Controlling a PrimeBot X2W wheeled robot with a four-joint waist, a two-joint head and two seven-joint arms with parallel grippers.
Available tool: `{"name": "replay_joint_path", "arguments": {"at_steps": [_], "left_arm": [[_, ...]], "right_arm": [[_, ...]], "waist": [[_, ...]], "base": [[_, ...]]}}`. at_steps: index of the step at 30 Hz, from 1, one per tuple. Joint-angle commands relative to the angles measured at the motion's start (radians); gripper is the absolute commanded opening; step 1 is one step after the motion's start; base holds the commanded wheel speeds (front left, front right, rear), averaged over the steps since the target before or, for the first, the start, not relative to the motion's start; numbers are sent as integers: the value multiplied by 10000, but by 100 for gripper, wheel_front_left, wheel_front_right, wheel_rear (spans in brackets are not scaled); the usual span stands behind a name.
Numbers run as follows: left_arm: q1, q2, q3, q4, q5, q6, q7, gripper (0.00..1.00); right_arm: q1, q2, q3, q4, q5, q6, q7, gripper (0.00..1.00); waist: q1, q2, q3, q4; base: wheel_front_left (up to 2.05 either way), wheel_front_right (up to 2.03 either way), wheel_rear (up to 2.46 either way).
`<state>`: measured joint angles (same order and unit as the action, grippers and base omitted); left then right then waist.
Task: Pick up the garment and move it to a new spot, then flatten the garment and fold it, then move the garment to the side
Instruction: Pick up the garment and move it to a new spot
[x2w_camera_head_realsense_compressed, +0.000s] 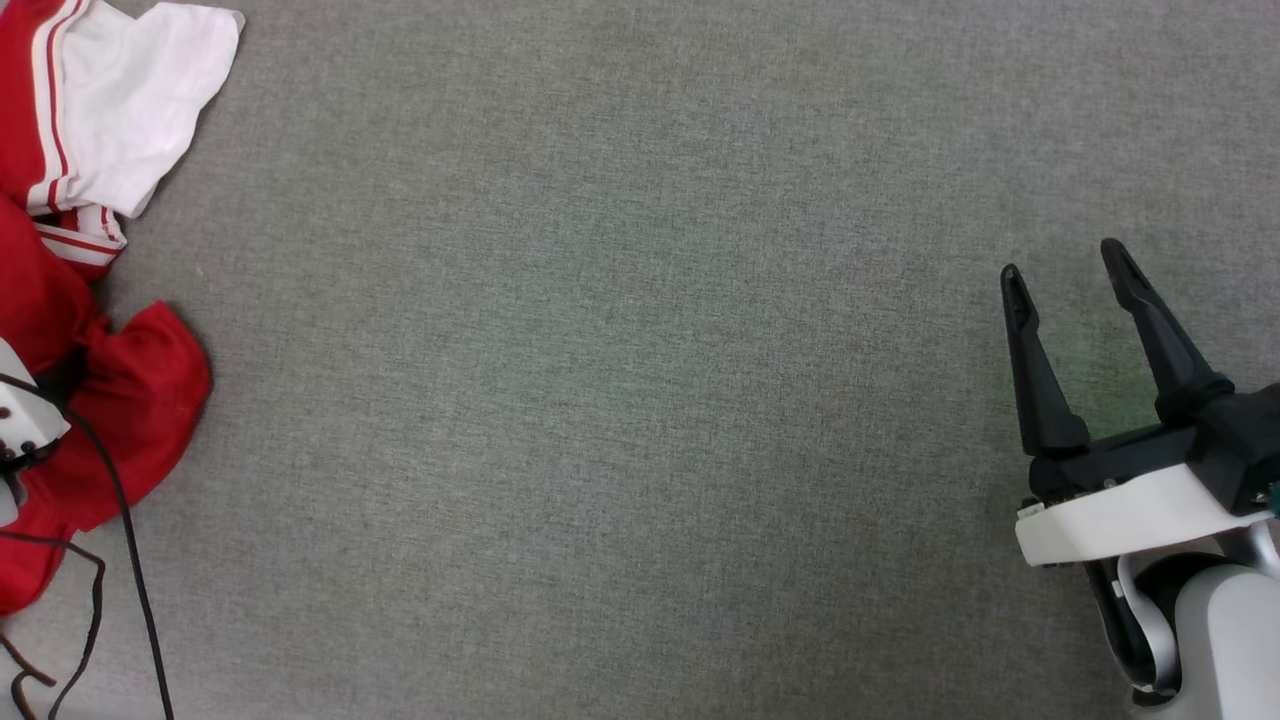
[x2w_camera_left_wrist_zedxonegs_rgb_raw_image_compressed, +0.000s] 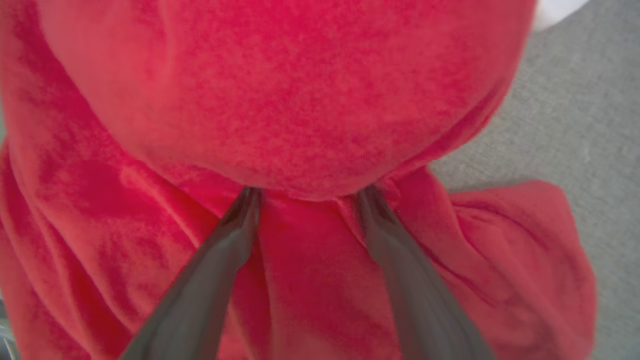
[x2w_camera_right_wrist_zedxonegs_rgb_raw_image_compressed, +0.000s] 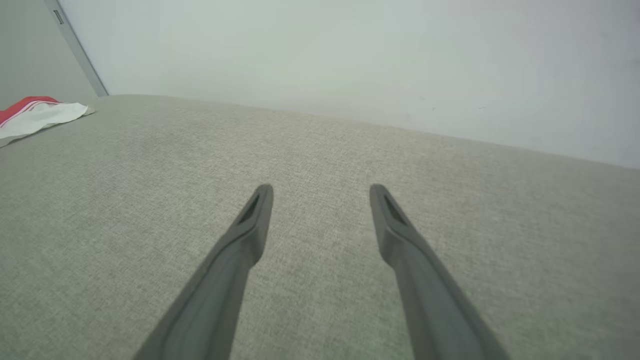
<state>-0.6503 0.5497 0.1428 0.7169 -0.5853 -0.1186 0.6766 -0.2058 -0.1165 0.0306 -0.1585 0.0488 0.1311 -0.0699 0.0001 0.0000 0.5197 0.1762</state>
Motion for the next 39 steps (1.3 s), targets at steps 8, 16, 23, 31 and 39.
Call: {"name": "replay_joint_path", "arguments": {"at_steps": [8,16,23,31,39], "left_arm": [[314,-779,-390,-67,23,-10,-493,0],[264,-618,-470,-364,635,-9,-3048,0],[151,-761,-706,-669,1185,-36,-5480,0],[408,-1131,-1036,-1273,1588,-6,-7422,0],[997,-1899,-1474,-2323,1733,137,-8314,0]], "right_arm": [[-169,-42,-98,-73,36,-7,9,100],[253,158,-183,177,113,-7,-102,100],[616,400,-292,391,197,-7,-174,100],[1095,567,-544,515,235,-7,-205,100],[1658,656,-855,477,293,-7,-142,100]], "waist": [[-1,0,-221,3],[-1,0,-1312,5],[-1,0,-2401,-67],[-1,0,-3440,-306],[-1,0,-4252,-770]], "base": [[0,0,0],[0,0,0],[0,0,0],[0,0,0],[0,0,0]]}}
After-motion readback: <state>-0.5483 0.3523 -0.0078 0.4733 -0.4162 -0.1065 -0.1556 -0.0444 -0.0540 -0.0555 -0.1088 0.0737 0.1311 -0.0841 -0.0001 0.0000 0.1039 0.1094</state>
